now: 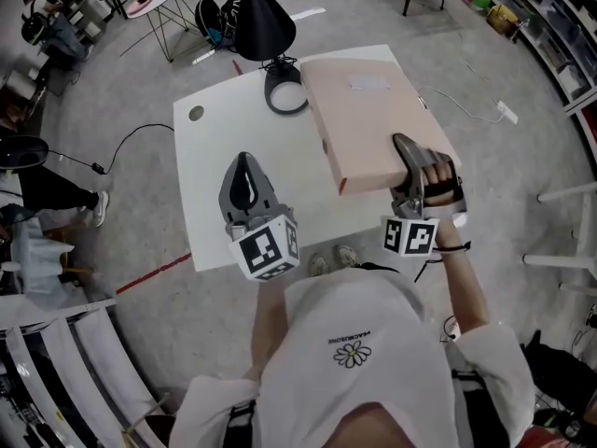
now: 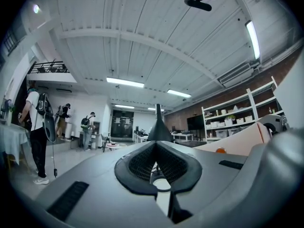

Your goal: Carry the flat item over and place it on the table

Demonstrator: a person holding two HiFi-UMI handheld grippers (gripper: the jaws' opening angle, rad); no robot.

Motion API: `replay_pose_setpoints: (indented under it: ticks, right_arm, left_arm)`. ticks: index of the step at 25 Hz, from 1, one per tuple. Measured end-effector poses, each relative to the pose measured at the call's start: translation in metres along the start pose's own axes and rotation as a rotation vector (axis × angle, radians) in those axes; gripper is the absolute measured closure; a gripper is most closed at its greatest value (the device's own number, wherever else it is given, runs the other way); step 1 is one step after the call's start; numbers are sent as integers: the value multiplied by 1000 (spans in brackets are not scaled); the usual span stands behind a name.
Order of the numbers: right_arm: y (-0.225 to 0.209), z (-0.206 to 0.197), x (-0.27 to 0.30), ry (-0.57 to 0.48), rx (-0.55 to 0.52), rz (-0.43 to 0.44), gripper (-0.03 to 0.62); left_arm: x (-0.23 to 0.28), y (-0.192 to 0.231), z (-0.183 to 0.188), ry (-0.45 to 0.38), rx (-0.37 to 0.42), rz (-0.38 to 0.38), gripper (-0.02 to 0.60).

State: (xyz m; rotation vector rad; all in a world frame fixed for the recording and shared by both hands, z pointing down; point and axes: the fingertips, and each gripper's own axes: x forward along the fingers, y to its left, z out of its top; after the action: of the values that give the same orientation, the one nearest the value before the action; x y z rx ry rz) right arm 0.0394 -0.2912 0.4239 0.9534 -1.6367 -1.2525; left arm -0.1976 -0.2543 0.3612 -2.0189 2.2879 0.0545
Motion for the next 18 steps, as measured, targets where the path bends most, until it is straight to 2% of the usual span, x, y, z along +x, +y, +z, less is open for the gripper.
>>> replay_pose_setpoints:
  ticks: [9, 18]
  right_arm:
    - [13, 0, 7, 15, -20, 47, 303]
    - [51, -10, 25, 29, -89, 174, 303]
  left_arm:
    - [-1, -1, -3, 8, 2, -11, 566]
    - [-1, 3, -16, 45, -5, -7, 566]
